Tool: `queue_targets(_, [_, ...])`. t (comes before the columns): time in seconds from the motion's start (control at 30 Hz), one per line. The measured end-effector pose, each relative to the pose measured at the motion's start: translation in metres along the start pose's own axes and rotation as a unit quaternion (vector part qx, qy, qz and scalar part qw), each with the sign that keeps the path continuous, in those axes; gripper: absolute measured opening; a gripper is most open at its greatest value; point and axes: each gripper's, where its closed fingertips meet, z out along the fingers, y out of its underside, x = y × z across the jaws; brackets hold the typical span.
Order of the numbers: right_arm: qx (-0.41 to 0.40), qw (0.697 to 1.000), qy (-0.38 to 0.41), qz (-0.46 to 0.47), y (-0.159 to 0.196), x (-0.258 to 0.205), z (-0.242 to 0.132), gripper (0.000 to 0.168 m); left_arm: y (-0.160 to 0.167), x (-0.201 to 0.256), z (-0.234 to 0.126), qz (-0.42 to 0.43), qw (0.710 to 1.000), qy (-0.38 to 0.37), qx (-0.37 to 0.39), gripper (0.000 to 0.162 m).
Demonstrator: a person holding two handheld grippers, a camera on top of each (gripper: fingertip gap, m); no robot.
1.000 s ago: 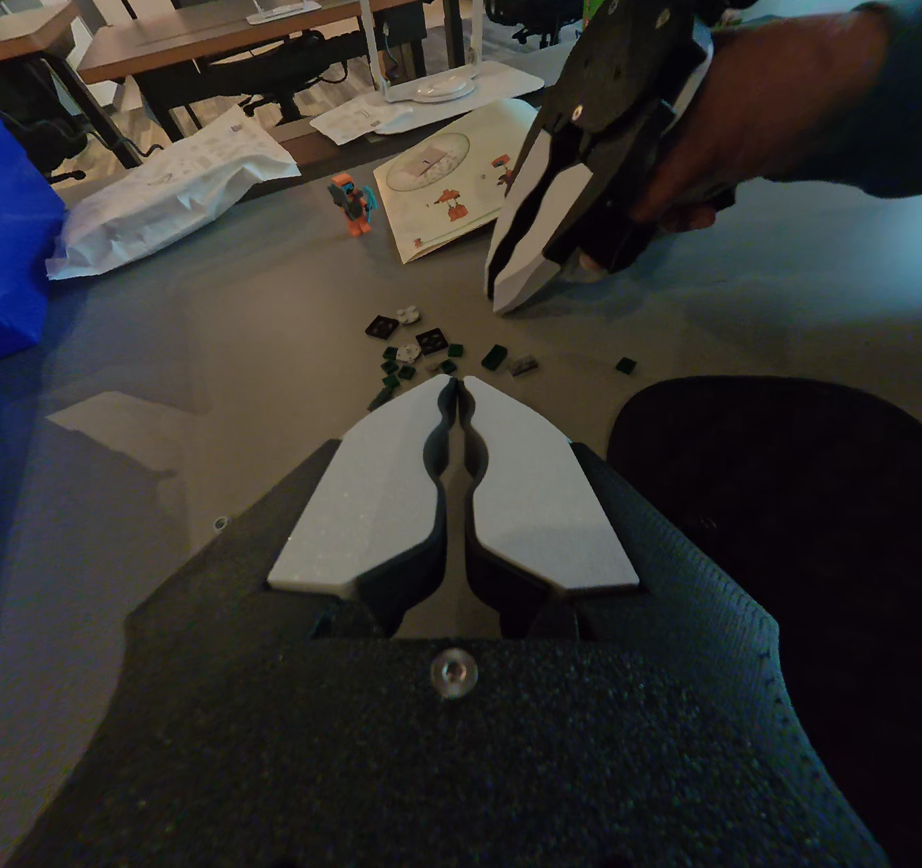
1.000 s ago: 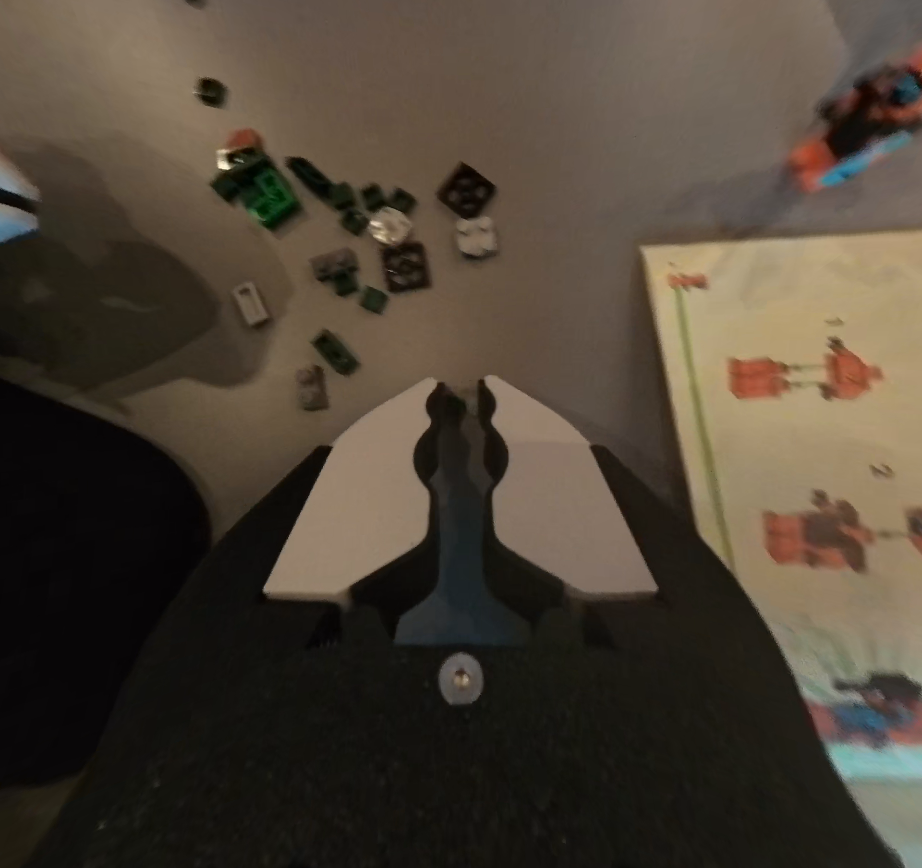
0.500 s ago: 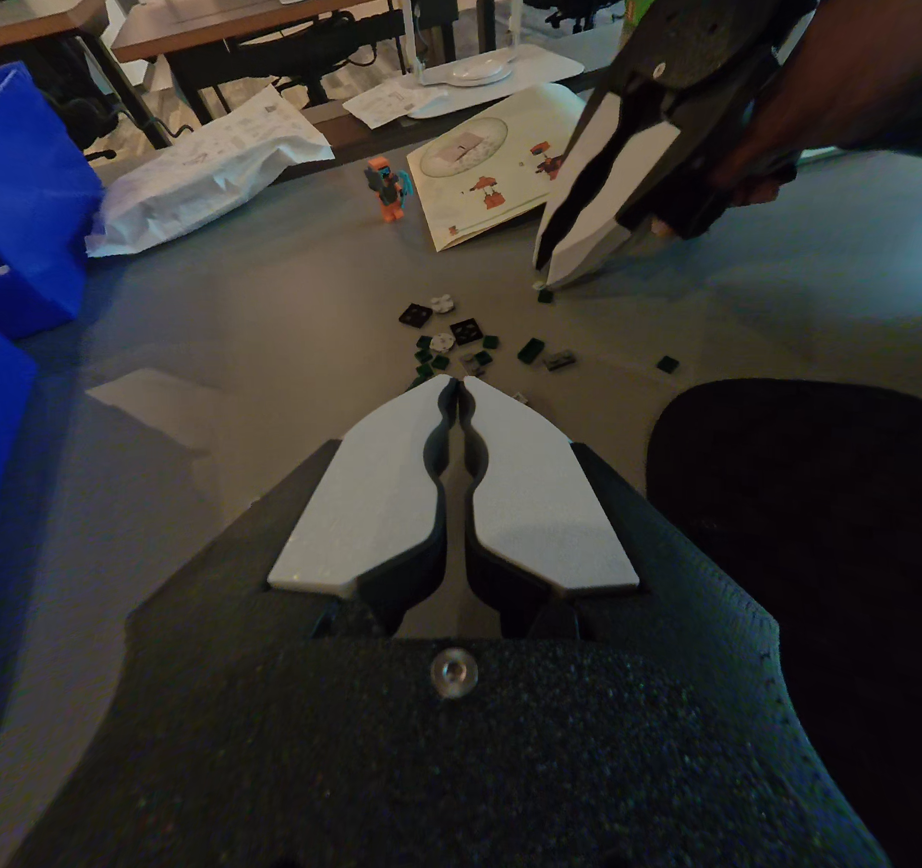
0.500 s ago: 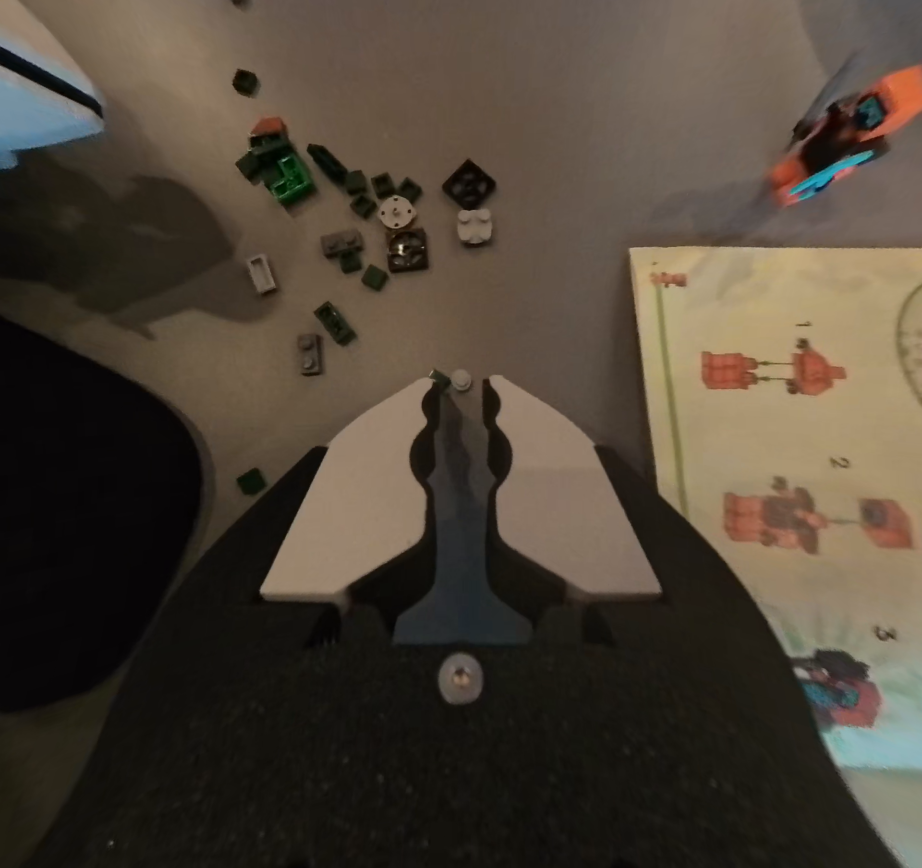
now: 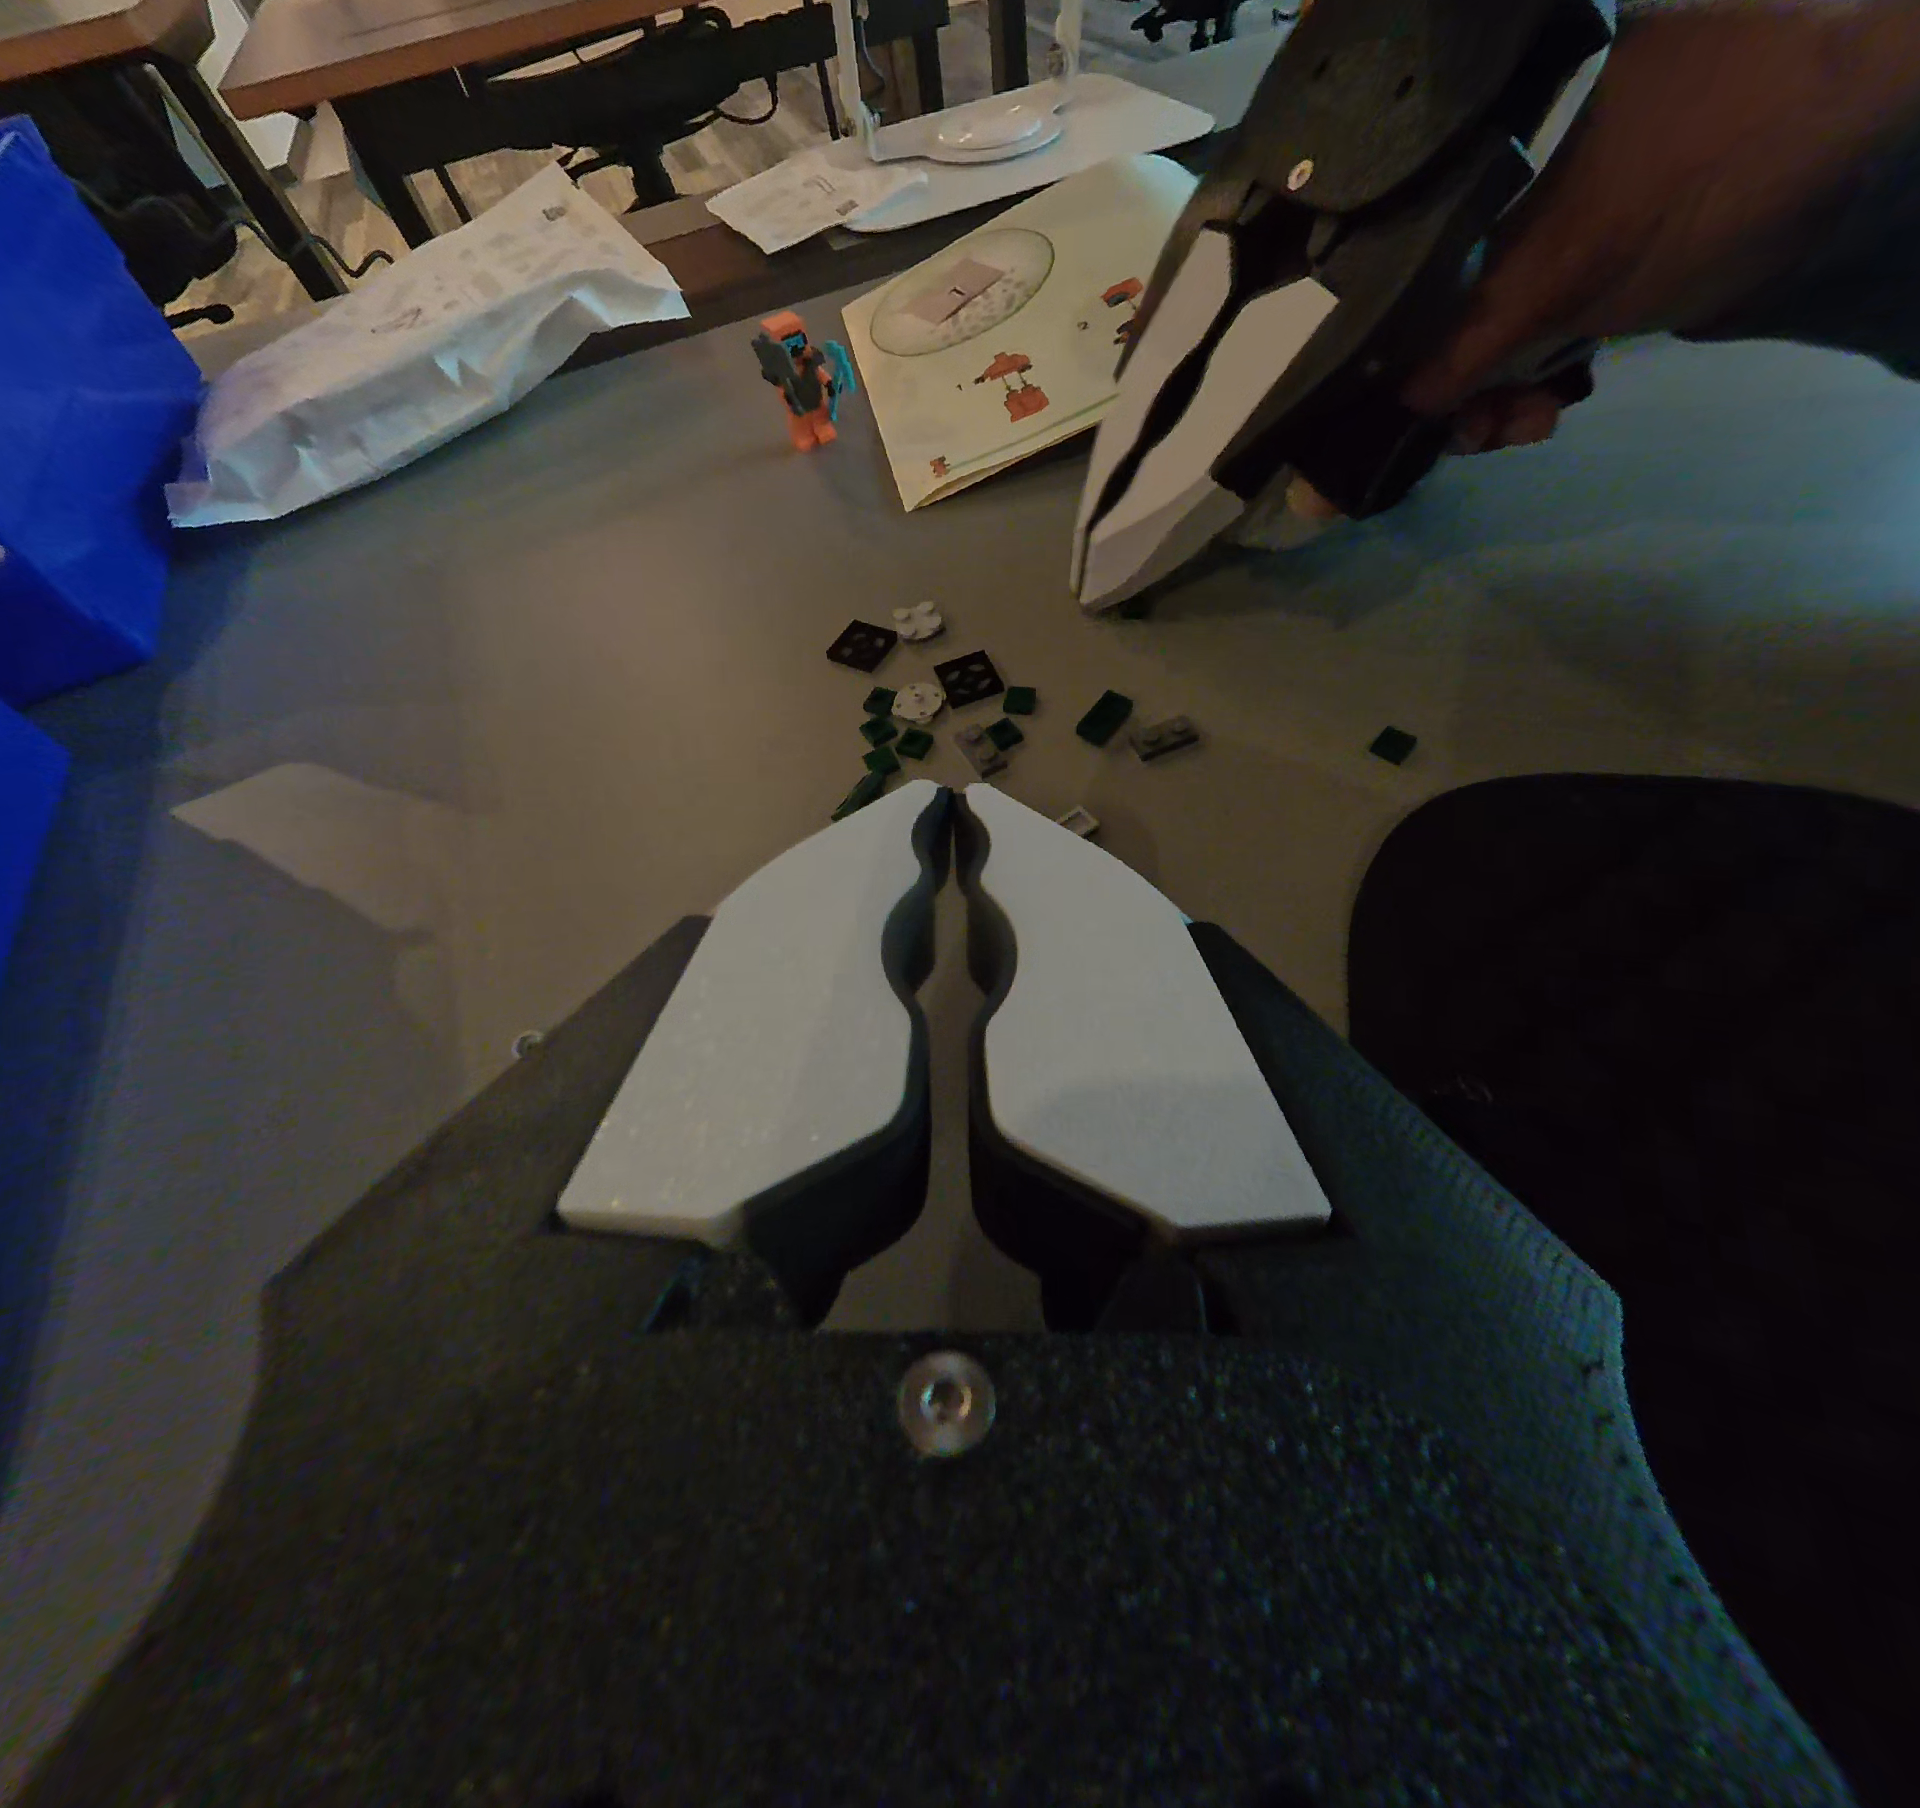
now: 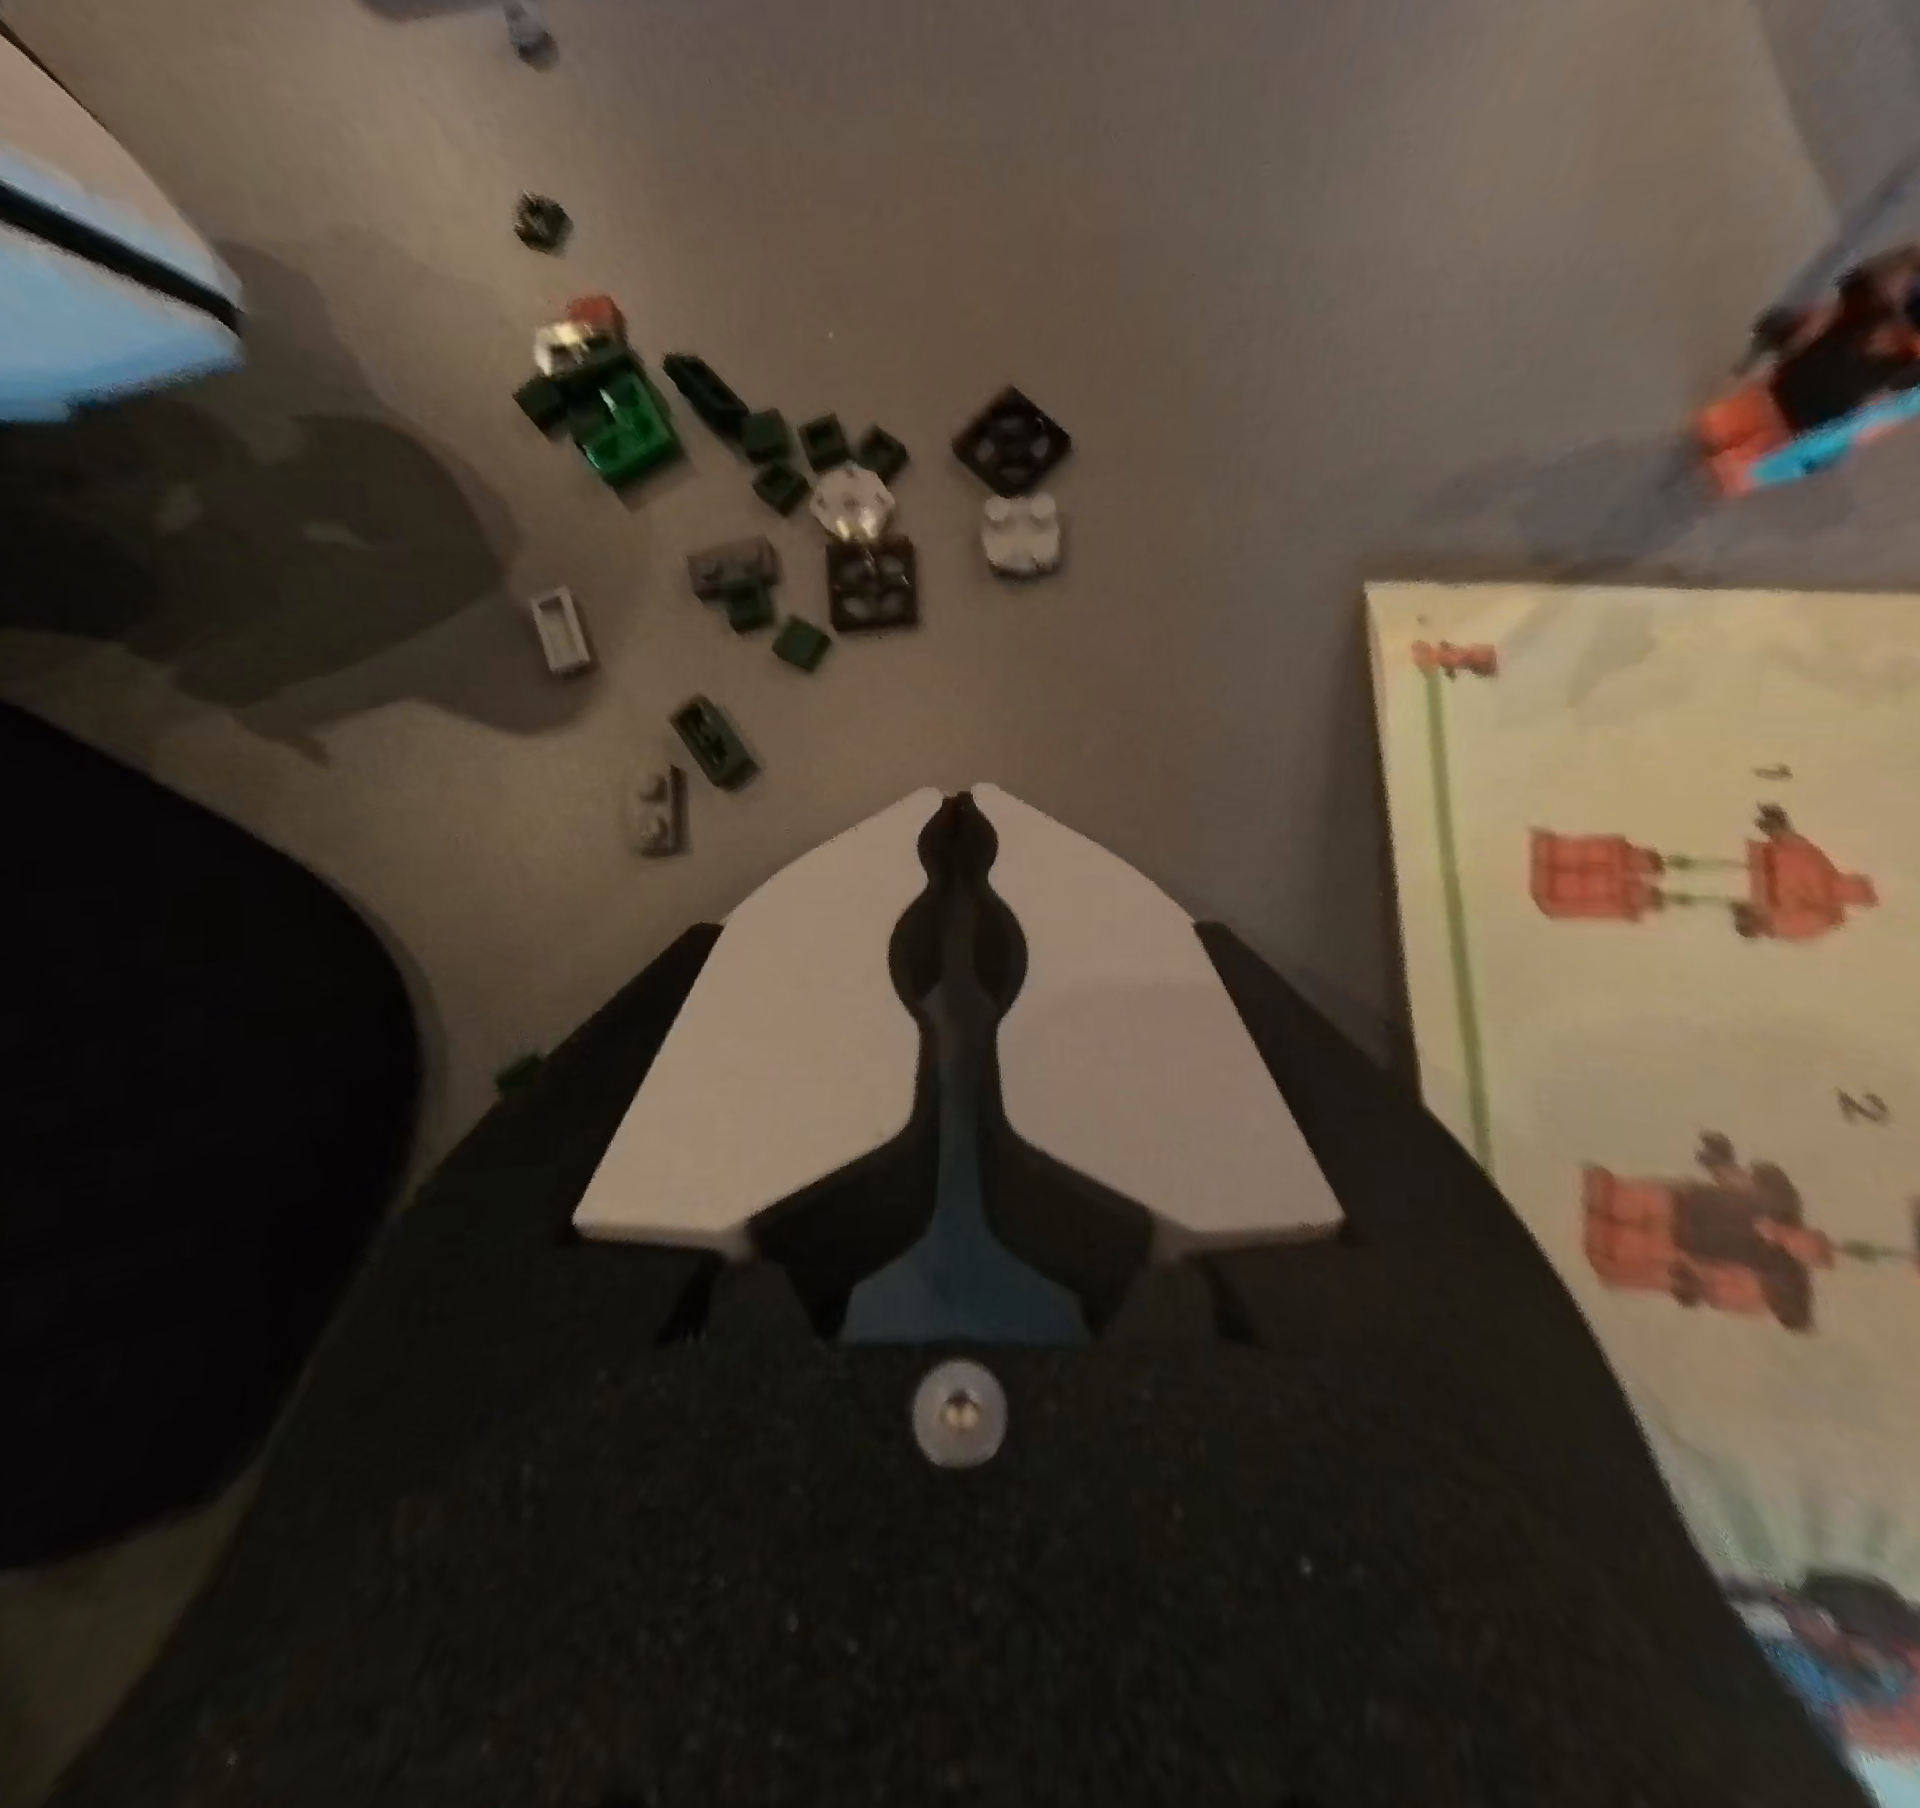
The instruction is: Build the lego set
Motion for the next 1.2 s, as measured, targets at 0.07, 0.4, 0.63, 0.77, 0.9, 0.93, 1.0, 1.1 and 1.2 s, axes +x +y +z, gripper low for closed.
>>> queue_targets(0.07, [0.02, 1.0, -0.007, 0.001, -0.012, -0.003, -0.001, 0.0, 0.001, 0.0, 0.0, -0.001, 1.0, 0.0, -0.001, 0.0])
queue_targets(0.4, [-0.032, 0.997, -0.029, -0.065, 0.012, 0.002, -0.016, 0.008, 0.002, 0.0, 0.002, -0.001, 1.0, 0.002, -0.003, 0.0])
queue_targets(0.63, [-0.038, 0.995, -0.029, -0.091, 0.014, 0.003, -0.009, 0.005, 0.002, 0.001, 0.001, 0.001, 1.0, 0.003, -0.003, 0.0])
queue_targets(0.77, [-0.031, 0.995, -0.031, -0.094, 0.009, 0.003, -0.007, 0.004, 0.003, -0.001, 0.0, -0.001, 1.0, 0.0, -0.004, 0.0])
queue_targets(0.9, [-0.009, 0.995, -0.037, -0.098, -0.011, -0.004, -0.004, 0.004, 0.003, -0.002, 0.0, -0.002, 1.0, 0.0, -0.003, 0.0])
queue_targets(0.93, [-0.005, 0.994, -0.038, -0.101, -0.017, -0.006, -0.001, 0.004, 0.003, -0.001, 0.001, -0.001, 1.0, 0.001, -0.004, 0.0])
queue_targets(1.0, [-0.003, 0.993, -0.038, -0.112, -0.026, -0.01, 0.006, 0.004, 0.003, 0.001, 0.001, 0.001, 1.0, 0.003, -0.004, 0.0])
queue_targets(1.1, [-0.016, 0.992, -0.035, -0.124, -0.033, -0.015, 0.019, 0.004, 0.003, 0.002, 0.001, 0.002, 1.0, 0.003, -0.005, 0.0])
queue_targets(1.2, [-0.017, 0.991, -0.036, -0.124, -0.035, -0.017, 0.025, 0.009, 0.003, 0.001, 0.0, 0.001, 1.0, 0.002, -0.005, 0.0])
